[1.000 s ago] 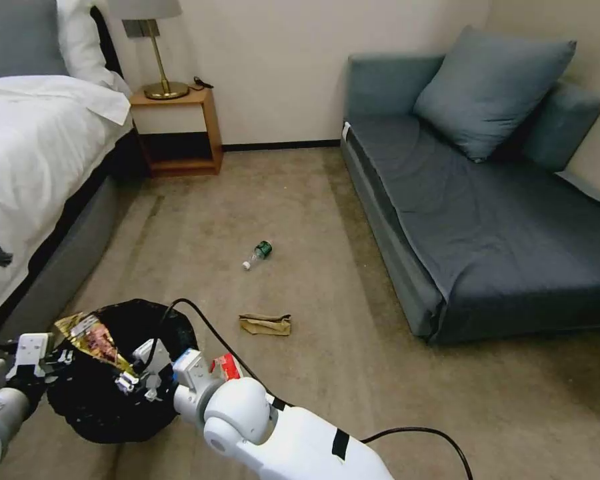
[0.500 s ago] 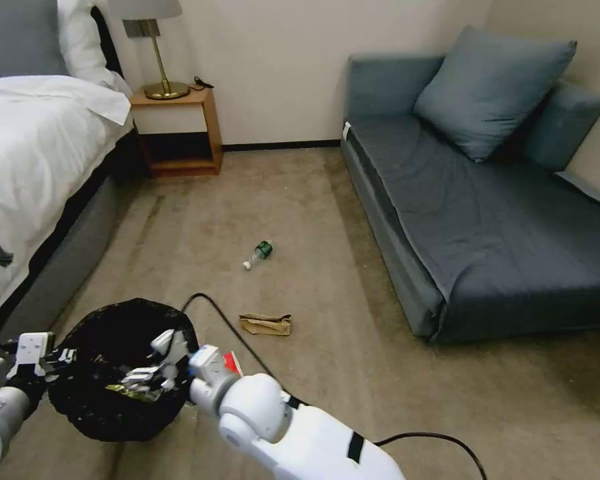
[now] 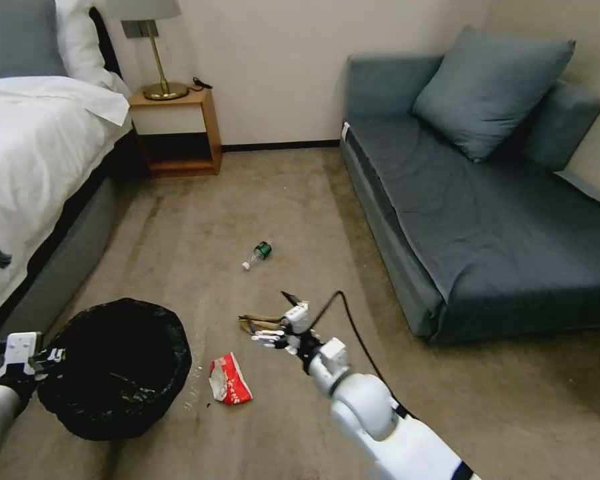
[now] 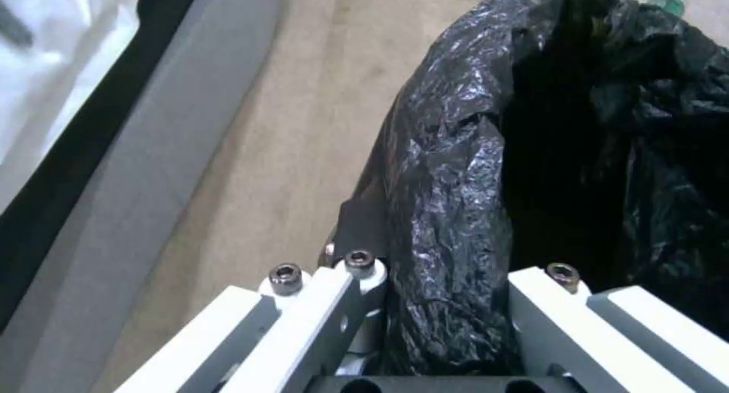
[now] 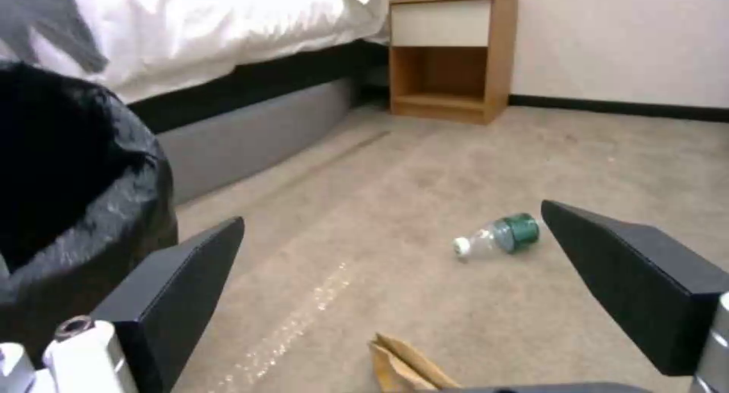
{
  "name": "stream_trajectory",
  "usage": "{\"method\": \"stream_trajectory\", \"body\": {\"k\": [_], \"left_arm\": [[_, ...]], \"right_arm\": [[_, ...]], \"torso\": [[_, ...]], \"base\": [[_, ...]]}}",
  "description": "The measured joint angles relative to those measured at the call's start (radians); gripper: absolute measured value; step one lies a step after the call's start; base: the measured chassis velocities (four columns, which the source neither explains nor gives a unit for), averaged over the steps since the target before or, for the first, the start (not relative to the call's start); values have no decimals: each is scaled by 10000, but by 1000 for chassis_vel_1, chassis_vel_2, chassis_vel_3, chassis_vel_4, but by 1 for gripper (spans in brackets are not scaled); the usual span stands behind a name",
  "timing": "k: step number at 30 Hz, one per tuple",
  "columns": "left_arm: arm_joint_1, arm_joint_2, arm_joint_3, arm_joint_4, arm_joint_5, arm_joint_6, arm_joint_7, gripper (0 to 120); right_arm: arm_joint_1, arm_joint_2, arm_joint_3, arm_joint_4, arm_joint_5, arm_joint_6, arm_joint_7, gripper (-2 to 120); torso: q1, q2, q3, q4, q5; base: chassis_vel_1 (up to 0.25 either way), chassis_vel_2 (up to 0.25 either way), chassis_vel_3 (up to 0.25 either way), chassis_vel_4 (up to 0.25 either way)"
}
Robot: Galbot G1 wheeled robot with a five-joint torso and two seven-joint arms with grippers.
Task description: Pick up the trash bin, then pick up the garbage on the floor and place it into the trash bin.
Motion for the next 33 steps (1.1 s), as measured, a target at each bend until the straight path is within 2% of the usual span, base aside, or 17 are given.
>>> {"method": "stream_trajectory", "body": {"k": [9,11,12,13,16,17,18,19,20,22,24,27,31,32,33], "left_arm": [[-80,122,-3,26,-26,4,2,5],[-88,177,-104,42,-87,5,2,5],[-93,206,-159,49,-134,9,2,5],[-93,206,-159,49,-134,9,2,5],[-123,302,-263,93,-227,14,2,5],[-123,302,-263,93,-227,14,2,5],[-131,331,-297,116,-251,16,1,5],[-132,336,-308,118,-260,16,2,5],[-130,341,-338,121,-281,17,1,5],[-118,341,-353,122,-286,18,1,5],[-23,296,-422,99,-294,20,2,5],[82,259,-458,54,-294,23,2,5],[145,250,-493,27,-289,26,5,5],[159,245,-499,11,-287,26,6,5],[169,239,-510,1,-285,26,8,5]], "right_arm": [[-194,-60,-81,-481,-194,0,-69,100],[-198,-171,-259,-532,-152,-427,-192,100],[-194,-312,-456,-525,-13,-911,-334,100],[-194,-312,-456,-525,-13,-911,-334,100],[45,-668,-1167,-631,423,-2032,-937,100],[45,-668,-1167,-631,423,-2032,-937,100],[269,-754,-1617,-817,694,-2579,-1091,100],[328,-758,-1753,-880,783,-2716,-1120,100],[605,-733,-2225,-1169,1111,-3231,-1156,100],[694,-694,-2393,-1282,1201,-3401,-1156,100],[1136,-344,-3239,-1921,1442,-4064,-1125,100],[1448,-9,-3822,-2426,1599,-4444,-1022,100],[1737,353,-4111,-2846,1909,-4769,-701,100],[1811,510,-4161,-3003,2008,-4871,-596,100],[1873,704,-4167,-3148,2089,-4937,-481,100]], "torso": [[1,0,1,-2,-1],[1,0,1,0,-3],[1,0,1,1,-2],[1,0,1,1,-2],[3,0,3,-5,-4],[3,0,3,-5,-4],[3,0,5,-3,-1],[3,0,4,-3,-1],[3,-1,5,-3,-3],[3,0,3,-4,-5],[2,0,1,1,-1],[2,0,0,3,-4],[1,3,-2,-4,-28],[2,4,-2,-12,-30],[2,3,-1,-11,-28]], "base": [[-171,177,197,-175],[-234,242,234,-243],[-238,232,249,-230],[-238,232,249,-230],[-212,219,218,-217],[-200,213,192,-201],[-159,160,100,-127],[-159,160,100,-127],[-60,77,12,-48],[-60,12,12,-48],[31,-55,-25,19],[53,-27,-33,41],[26,-5,-16,18],[0,0,0,0],[0,0,0,0]]}}
